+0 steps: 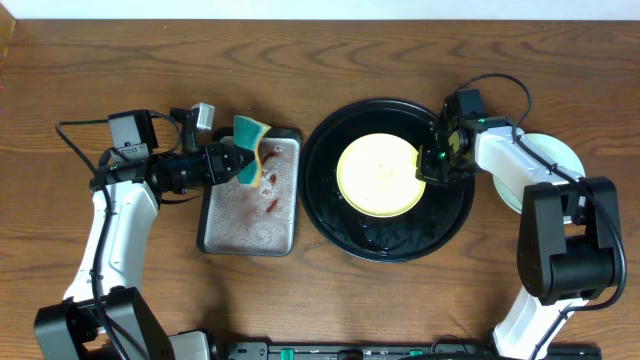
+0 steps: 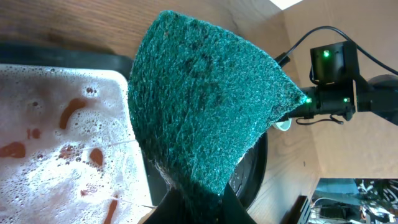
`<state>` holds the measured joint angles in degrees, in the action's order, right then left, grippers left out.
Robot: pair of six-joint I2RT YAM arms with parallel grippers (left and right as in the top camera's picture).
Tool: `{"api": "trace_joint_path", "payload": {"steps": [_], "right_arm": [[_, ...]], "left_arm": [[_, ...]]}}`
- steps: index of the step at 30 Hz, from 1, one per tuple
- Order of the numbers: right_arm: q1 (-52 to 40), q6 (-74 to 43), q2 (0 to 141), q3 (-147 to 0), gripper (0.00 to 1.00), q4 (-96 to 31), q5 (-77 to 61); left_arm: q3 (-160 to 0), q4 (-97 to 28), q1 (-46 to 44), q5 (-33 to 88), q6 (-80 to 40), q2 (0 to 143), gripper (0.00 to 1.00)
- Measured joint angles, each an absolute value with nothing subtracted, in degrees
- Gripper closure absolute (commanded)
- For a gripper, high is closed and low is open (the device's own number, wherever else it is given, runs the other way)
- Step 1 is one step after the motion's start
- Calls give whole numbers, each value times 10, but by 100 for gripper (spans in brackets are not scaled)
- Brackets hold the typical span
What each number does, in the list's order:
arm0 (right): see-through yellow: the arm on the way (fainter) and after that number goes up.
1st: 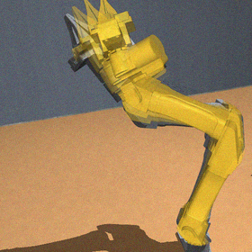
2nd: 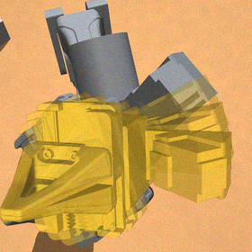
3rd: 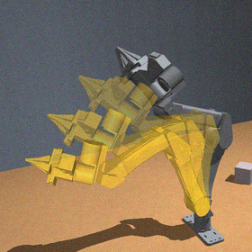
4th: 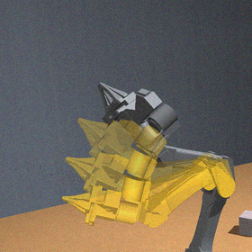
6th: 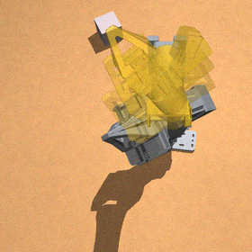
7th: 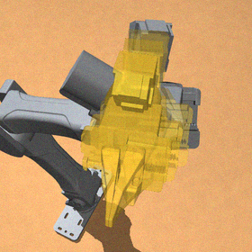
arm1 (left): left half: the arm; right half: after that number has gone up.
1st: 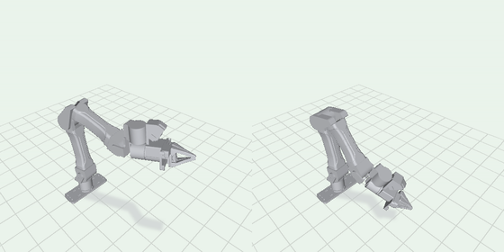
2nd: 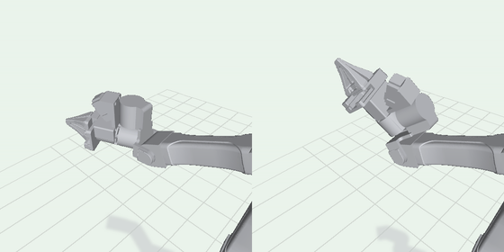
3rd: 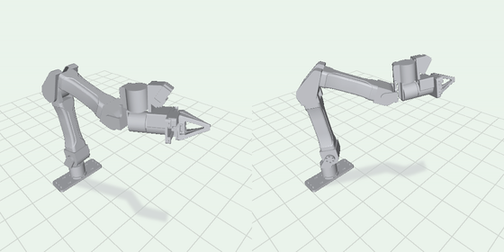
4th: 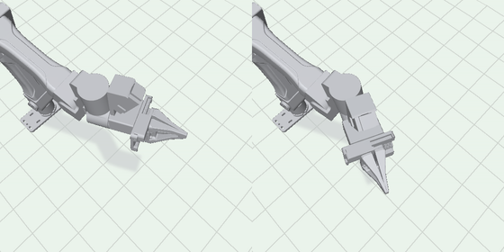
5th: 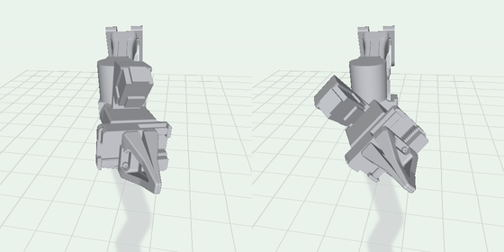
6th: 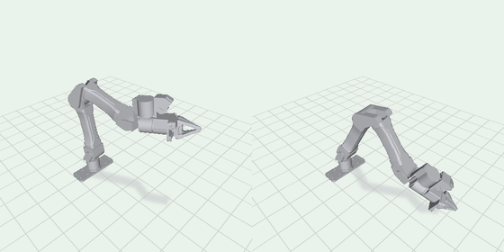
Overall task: Clean dirty plates on tray and stack at the side
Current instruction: 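Lift the sponge out of the soapy tray with the left gripper, then scrub the yellow plate held by the right gripper with the left-held sponge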
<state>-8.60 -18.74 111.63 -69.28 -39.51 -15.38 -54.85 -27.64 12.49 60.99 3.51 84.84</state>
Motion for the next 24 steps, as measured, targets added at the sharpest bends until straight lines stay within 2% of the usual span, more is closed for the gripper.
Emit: {"api": "trace_joint_path", "payload": {"steps": [4,13,19,24], "right_arm": [[-91,-175,1115,-694,99,-420,-149],[-112,-153,1112,-697,99,-423,-118],[-123,-122,1111,-700,99,-430,-106],[-157,-106,1111,-701,99,-444,-103]], "left_arm": [[-548,-302,93,509,19,848,92],[-548,-315,-108,156,-79,851,93],[-573,-337,-161,83,-123,852,92],[-599,-278,-209,118,-175,855,92]]}}
